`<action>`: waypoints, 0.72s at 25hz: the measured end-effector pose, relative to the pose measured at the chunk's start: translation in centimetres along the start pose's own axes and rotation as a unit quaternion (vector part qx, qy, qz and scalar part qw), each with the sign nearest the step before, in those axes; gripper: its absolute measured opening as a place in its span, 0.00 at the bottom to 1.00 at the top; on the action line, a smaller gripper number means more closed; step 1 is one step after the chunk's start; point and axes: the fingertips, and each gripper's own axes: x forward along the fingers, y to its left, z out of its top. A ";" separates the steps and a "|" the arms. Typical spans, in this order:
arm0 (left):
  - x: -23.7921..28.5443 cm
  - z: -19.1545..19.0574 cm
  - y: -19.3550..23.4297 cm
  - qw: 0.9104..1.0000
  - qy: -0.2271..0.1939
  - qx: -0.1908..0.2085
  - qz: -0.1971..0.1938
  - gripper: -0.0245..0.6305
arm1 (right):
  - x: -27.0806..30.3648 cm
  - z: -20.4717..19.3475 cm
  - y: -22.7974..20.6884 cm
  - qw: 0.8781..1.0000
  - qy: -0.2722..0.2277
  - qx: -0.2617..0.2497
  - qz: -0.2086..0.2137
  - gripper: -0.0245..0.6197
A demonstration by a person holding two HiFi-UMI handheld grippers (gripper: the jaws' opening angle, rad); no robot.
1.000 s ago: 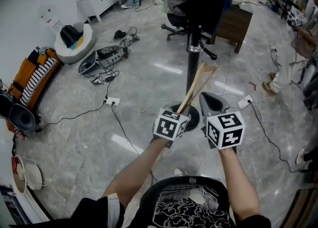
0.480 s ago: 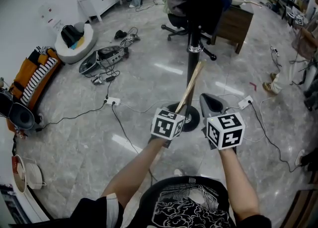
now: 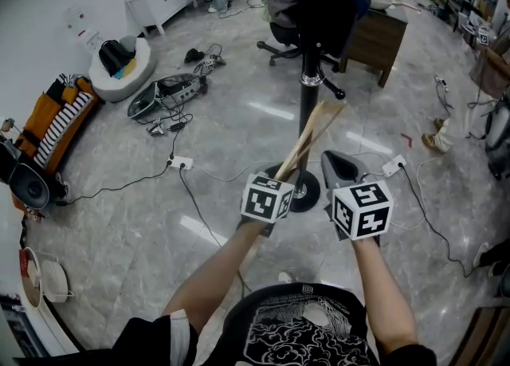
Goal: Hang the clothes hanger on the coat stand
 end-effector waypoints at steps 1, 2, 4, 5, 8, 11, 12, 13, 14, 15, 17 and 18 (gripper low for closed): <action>0.1 0.0 0.0 1.000 -0.001 -0.001 0.004 0.20 | -0.1 -0.1 -0.1 1.000 0.000 0.000 0.001 0.04; 0.1 0.0 0.0 1.000 -0.001 -0.001 0.007 0.21 | -0.1 -0.1 -0.2 1.000 0.001 0.000 0.002 0.04; 0.1 0.1 0.3 1.000 -0.002 -0.004 0.013 0.22 | -0.1 -0.1 -0.4 1.000 0.000 0.001 0.004 0.04; 0.1 0.2 0.4 1.000 -0.003 -0.006 0.016 0.23 | -0.1 -0.1 -0.4 1.000 0.000 0.001 0.005 0.04; -0.1 0.4 0.9 1.000 -0.006 -0.010 0.026 0.24 | 0.0 -0.1 -0.5 1.000 0.000 0.001 0.007 0.04; -0.4 0.5 1.1 0.999 -0.010 -0.013 0.033 0.26 | -0.1 -0.1 -0.5 1.000 0.001 0.001 0.011 0.04; -0.5 0.7 1.0 0.999 -0.012 -0.014 0.035 0.26 | -0.1 -0.2 -0.5 1.000 0.001 0.001 0.012 0.04; -0.6 0.8 0.9 0.999 -0.014 -0.015 0.036 0.26 | -0.2 -0.2 -0.5 1.000 0.000 0.002 0.014 0.04; -0.8 1.0 0.8 0.999 -0.017 -0.016 0.038 0.26 | -0.3 -0.2 -0.5 1.000 0.000 0.002 0.015 0.04; -0.9 1.3 0.7 0.999 -0.020 -0.017 0.039 0.26 | -0.3 -0.1 -0.5 1.000 0.000 0.002 0.016 0.04; -1.4 1.8 0.5 0.999 -0.028 -0.020 0.040 0.26 | -0.3 -0.1 -0.3 1.000 0.000 0.002 0.020 0.04; -1.6 2.0 0.3 0.998 -0.032 -0.022 0.040 0.26 | -0.4 -0.1 -0.2 1.000 0.000 0.002 0.022 0.04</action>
